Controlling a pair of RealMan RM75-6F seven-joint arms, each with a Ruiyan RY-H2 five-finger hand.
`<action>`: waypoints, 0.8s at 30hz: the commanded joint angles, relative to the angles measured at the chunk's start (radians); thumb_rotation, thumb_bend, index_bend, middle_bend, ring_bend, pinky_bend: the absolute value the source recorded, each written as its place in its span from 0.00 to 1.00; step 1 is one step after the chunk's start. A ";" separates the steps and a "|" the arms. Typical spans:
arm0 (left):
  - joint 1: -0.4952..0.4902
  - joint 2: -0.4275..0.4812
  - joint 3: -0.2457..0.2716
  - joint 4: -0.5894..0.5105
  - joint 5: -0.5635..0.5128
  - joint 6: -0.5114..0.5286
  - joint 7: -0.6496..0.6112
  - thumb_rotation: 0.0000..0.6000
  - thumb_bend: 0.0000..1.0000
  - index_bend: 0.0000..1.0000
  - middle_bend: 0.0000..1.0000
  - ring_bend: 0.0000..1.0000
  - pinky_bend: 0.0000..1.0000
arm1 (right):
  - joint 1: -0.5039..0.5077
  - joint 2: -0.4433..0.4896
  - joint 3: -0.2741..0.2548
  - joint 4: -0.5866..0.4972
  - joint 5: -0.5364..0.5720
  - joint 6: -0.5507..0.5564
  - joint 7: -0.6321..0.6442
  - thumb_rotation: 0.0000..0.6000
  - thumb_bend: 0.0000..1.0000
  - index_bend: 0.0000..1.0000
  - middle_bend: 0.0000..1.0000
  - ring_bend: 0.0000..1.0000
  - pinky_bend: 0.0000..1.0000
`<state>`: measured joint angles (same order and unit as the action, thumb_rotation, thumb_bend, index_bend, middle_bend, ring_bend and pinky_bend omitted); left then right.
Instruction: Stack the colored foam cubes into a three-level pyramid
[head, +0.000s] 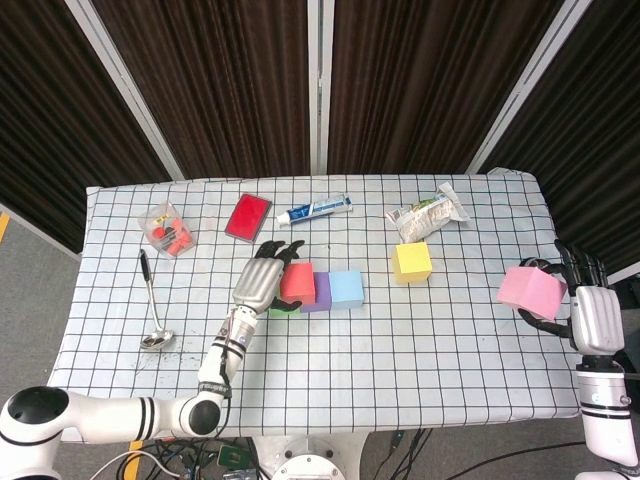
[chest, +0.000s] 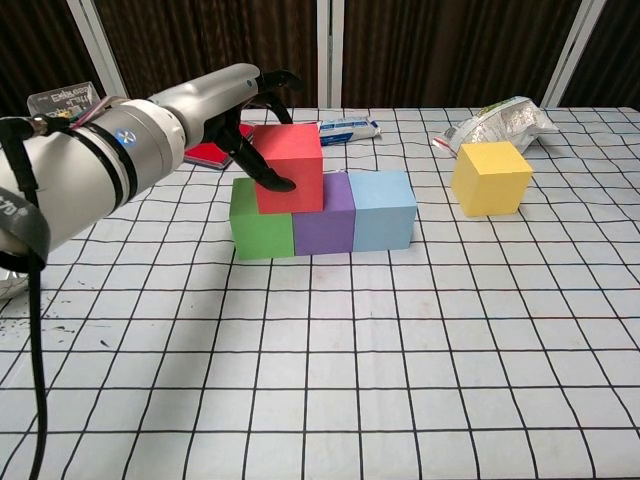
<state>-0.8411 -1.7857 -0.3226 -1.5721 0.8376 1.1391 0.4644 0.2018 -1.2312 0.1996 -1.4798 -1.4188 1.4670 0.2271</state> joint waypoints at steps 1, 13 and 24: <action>0.004 0.009 -0.001 -0.017 0.004 0.007 0.001 1.00 0.09 0.09 0.21 0.07 0.07 | 0.000 0.001 0.001 0.000 0.000 0.001 0.002 1.00 0.08 0.00 0.49 0.06 0.00; 0.164 0.241 0.092 -0.254 0.147 0.158 -0.042 1.00 0.04 0.08 0.12 0.00 0.06 | 0.091 0.091 -0.003 -0.077 -0.092 -0.109 0.026 1.00 0.08 0.00 0.50 0.06 0.00; 0.411 0.438 0.238 -0.136 0.387 0.289 -0.392 1.00 0.00 0.08 0.11 0.00 0.06 | 0.422 0.192 -0.030 -0.064 -0.242 -0.535 0.364 1.00 0.10 0.00 0.51 0.08 0.00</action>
<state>-0.4810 -1.3873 -0.1202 -1.7431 1.1780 1.3960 0.1332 0.5320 -1.0573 0.1772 -1.5543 -1.6216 1.0282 0.5317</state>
